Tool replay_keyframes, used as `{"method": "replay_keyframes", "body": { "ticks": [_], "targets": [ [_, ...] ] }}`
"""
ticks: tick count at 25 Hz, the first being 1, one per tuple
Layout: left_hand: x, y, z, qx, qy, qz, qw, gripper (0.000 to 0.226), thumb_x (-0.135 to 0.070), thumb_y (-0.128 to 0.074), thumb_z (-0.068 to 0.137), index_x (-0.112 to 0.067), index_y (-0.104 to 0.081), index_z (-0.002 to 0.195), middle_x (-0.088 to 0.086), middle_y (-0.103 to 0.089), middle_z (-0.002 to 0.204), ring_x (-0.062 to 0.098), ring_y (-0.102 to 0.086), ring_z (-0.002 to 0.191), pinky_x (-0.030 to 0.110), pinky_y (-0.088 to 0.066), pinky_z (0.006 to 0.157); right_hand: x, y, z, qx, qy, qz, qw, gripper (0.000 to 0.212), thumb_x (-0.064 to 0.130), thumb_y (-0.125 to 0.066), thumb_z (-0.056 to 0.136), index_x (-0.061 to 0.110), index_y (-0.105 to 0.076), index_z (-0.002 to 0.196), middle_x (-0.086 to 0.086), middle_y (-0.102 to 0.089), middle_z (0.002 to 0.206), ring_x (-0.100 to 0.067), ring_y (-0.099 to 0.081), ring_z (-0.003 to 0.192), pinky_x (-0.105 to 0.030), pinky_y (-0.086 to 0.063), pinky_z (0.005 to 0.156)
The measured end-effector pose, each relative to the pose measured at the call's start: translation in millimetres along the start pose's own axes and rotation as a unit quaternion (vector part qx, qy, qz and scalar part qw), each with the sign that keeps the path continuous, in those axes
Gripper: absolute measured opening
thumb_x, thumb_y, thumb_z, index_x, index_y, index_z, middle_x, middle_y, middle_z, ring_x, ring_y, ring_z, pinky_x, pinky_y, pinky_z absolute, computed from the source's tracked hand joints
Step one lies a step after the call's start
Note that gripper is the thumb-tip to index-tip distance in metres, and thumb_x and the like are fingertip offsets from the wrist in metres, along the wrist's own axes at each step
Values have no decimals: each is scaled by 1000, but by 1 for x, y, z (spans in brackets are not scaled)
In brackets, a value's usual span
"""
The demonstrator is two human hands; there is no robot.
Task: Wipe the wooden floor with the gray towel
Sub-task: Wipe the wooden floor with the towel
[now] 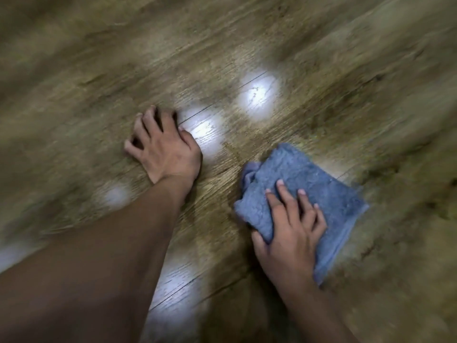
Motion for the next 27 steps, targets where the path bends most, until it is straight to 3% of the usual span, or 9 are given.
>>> {"method": "replay_keyframes", "body": {
  "ticks": [6,14,17,22,27],
  "targets": [
    [2,-1,2,-15,-3,-9,1000,46,-35,-40,90,-18,-55,130,8,-45,151,34,-36,141,61,-23,108,-3,2,35,4,55,-13,998,73,53,-54,71,23,-46,137,1,-43,153,-36,-37,136,-57,-25,107],
    [-2,0,0,-19,-4,-11,1000,41,-32,-44,89,-18,-56,127,8,-46,150,35,-37,140,62,-25,106,-22,20,236,-60,-84,-20,994,64,46,-61,82,21,-44,138,-3,-43,149,-36,-35,133,-55,-26,106],
    [-1,1,0,-17,-2,-15,1000,40,-31,-44,90,-18,-55,126,9,-45,150,35,-36,141,63,-24,106,-14,19,216,-50,-56,-1,997,66,40,-65,81,21,-43,140,-2,-40,153,-37,-33,136,-57,-23,110],
    [-2,2,-1,-12,0,-14,1000,40,-31,-45,91,-18,-57,126,9,-45,152,34,-35,144,62,-23,108,20,7,91,18,86,-8,996,80,39,-76,69,19,-47,141,-3,-41,155,-40,-35,139,-62,-24,112],
    [0,3,-1,-3,2,-21,1000,41,-31,-46,91,-21,-57,128,6,-43,154,32,-32,146,61,-21,110,34,0,21,76,197,-34,977,76,52,-59,68,23,-52,137,-2,-46,153,-40,-44,134,-64,-32,106]
  ]
}}
Point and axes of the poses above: each hand's wrist, its own z-axis towards the middle knuckle, its own y-axis out of the back of the hand, x = y × z, the point moved 2 cm from there along z, towards the middle knuckle
